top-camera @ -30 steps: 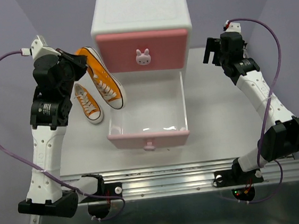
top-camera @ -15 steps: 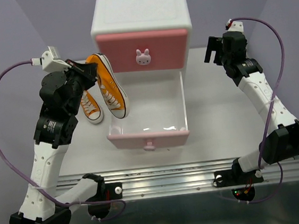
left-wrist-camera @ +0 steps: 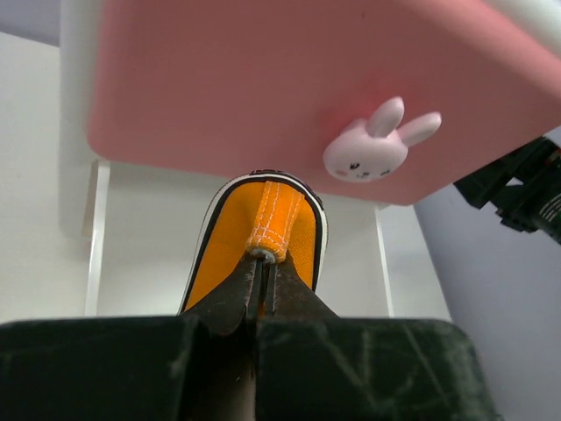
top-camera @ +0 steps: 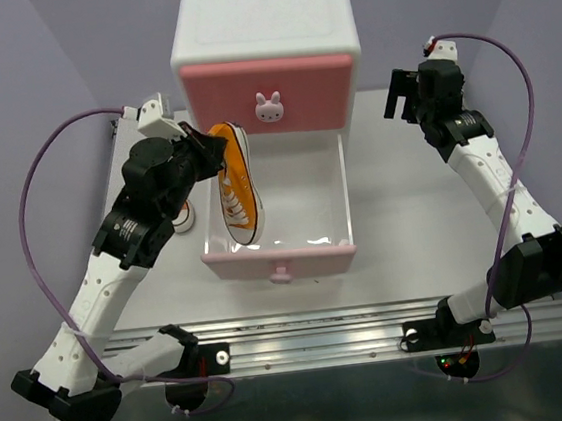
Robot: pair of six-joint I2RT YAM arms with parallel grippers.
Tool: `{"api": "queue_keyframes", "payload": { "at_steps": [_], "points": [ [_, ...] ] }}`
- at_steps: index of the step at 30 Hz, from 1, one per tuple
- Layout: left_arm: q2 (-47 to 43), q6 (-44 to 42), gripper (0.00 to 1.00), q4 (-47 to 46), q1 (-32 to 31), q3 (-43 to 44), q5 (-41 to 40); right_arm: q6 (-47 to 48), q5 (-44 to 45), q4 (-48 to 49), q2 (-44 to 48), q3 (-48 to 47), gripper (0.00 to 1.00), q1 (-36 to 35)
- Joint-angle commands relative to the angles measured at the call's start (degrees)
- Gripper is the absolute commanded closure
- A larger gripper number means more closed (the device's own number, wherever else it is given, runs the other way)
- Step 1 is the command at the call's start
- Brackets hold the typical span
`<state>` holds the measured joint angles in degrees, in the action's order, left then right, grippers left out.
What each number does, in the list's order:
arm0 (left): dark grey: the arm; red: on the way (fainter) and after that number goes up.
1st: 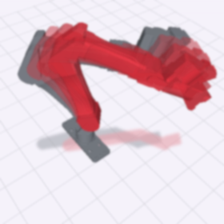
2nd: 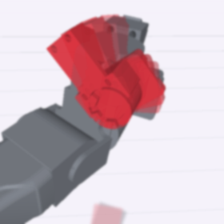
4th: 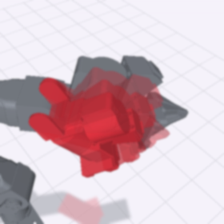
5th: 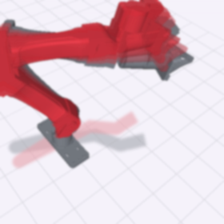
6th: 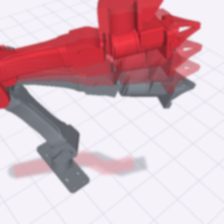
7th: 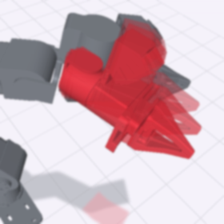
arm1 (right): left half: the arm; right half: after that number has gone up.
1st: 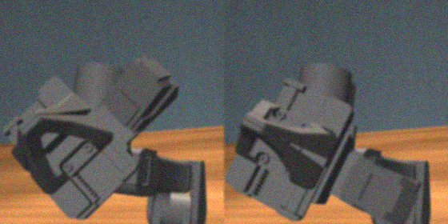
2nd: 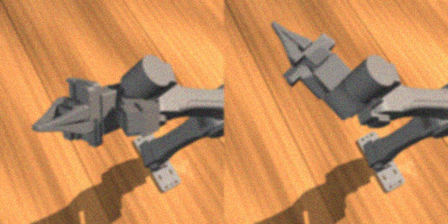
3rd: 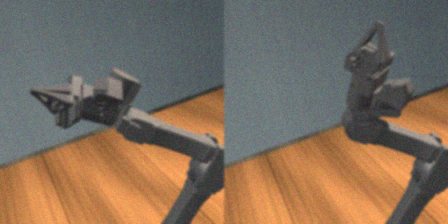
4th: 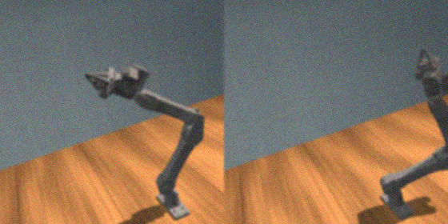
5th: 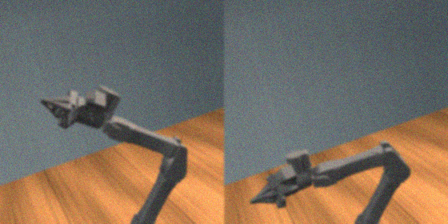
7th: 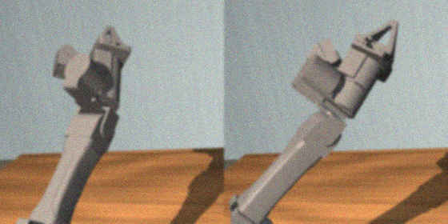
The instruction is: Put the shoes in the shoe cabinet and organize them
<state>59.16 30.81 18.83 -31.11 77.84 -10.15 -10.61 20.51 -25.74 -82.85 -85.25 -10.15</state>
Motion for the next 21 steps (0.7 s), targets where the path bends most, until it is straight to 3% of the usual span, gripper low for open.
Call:
{"api": "queue_keyframes", "payload": {
  "at_steps": [1, 21],
  "points": [
    [-0.4, -1.7, 1.00, -5.0, -2.4, -1.1, -1.5, 1.0, -0.4, 1.0, 2.0, 1.1, 0.00, 0.2],
    [6.1, 1.4, 1.00, -7.1, -5.9, -10.7, -13.0, 1.2, -0.1, 1.9, 2.3, 3.3, 0.00, 0.2]
  ]
}}
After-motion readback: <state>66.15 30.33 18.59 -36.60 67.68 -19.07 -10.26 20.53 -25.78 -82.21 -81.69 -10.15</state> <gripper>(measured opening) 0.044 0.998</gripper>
